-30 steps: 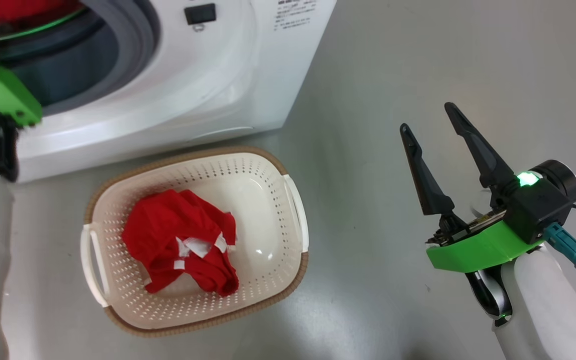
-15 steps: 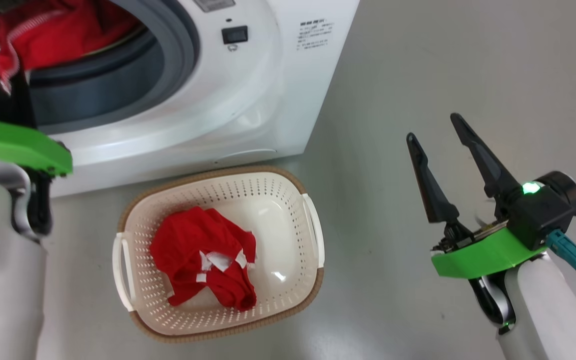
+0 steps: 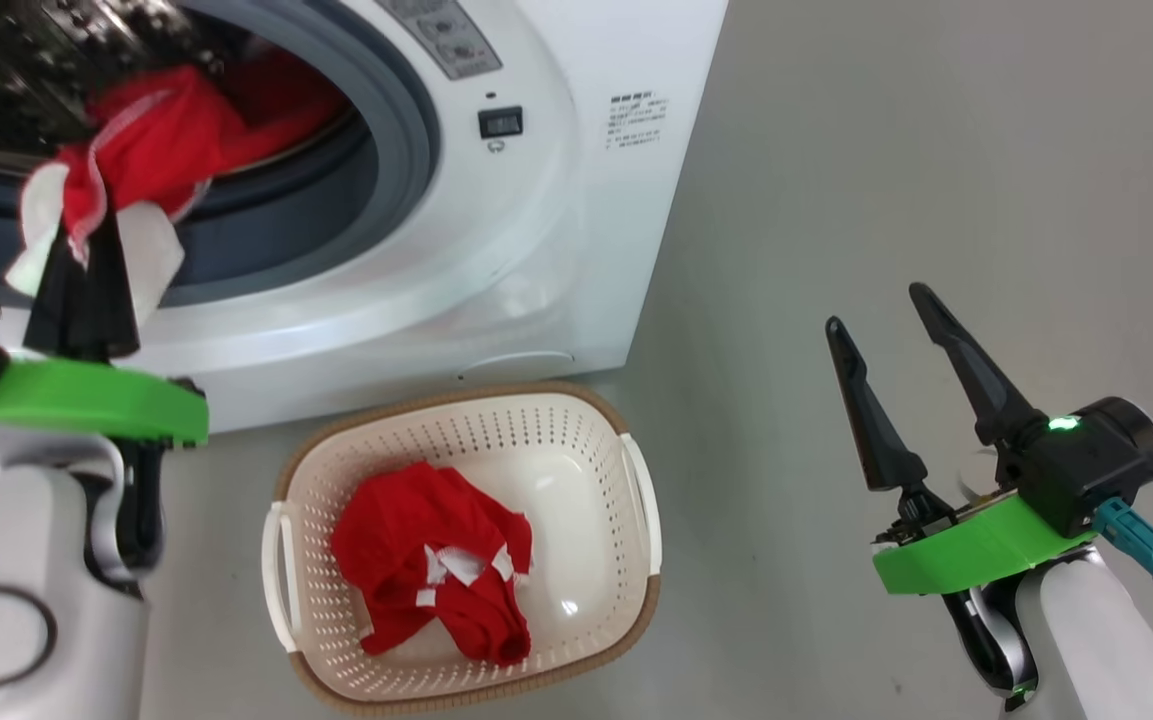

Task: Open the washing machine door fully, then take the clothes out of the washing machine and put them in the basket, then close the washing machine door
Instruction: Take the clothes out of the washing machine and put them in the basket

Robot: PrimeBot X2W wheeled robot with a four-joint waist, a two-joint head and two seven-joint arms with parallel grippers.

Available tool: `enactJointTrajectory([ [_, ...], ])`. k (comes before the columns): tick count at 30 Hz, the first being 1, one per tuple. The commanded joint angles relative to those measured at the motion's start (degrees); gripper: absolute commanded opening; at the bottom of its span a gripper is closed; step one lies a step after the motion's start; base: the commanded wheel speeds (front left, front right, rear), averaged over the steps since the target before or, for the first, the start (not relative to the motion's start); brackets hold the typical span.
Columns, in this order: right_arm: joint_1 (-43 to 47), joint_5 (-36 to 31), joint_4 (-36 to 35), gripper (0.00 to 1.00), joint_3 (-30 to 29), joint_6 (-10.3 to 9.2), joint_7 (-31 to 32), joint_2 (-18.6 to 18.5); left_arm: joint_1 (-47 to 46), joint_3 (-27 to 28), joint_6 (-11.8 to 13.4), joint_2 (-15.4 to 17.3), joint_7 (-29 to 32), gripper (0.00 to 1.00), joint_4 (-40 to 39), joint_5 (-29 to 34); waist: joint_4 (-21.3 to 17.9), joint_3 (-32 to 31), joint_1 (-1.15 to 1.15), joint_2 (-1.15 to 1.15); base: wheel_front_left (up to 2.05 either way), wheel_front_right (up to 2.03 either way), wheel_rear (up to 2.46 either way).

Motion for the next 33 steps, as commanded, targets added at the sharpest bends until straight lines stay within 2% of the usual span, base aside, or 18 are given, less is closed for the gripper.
enactJointTrajectory([
  [1,0.8,0.4,-1.3,1.00,0.9,0.26,-0.4,0.1,1.8,1.7,0.5,2.3,-0.7,0.00,-3.4,0.3,0.2,-1.6,0.00,0.00,0.00,0.00,0.00],
  [11,2.7,0.7,-0.6,1.00,0.9,0.26,-0.4,0.5,13.0,1.7,3.8,2.3,1.4,0.00,-20.7,1.3,-0.3,-6.5,0.00,0.00,0.00,0.00,0.00],
  [18,4.0,1.1,-0.1,1.00,1.2,0.26,-0.4,0.4,19.8,2.3,7.6,2.9,5.8,0.00,-35.8,2.7,-0.4,-8.8,0.00,0.00,0.00,0.00,0.00],
  [24,4.4,1.4,0.0,1.00,1.6,0.26,-0.4,0.2,23.7,1.6,9.0,3.1,9.0,0.00,-46.5,3.5,-0.5,-9.4,0.00,0.00,0.00,0.00,0.00],
  [28,4.9,1.4,-0.1,1.00,1.6,0.26,-0.4,0.1,25.5,1.1,9.6,2.8,10.9,0.00,-50.0,3.2,-0.4,-9.3,0.00,0.00,0.00,0.00,0.00],
  [33,4.8,1.3,-0.2,1.00,1.7,0.26,-0.4,0.0,27.3,0.3,9.4,1.7,12.0,0.00,-48.9,1.1,-0.2,-8.5,0.00,0.00,0.00,0.00,0.00],
])
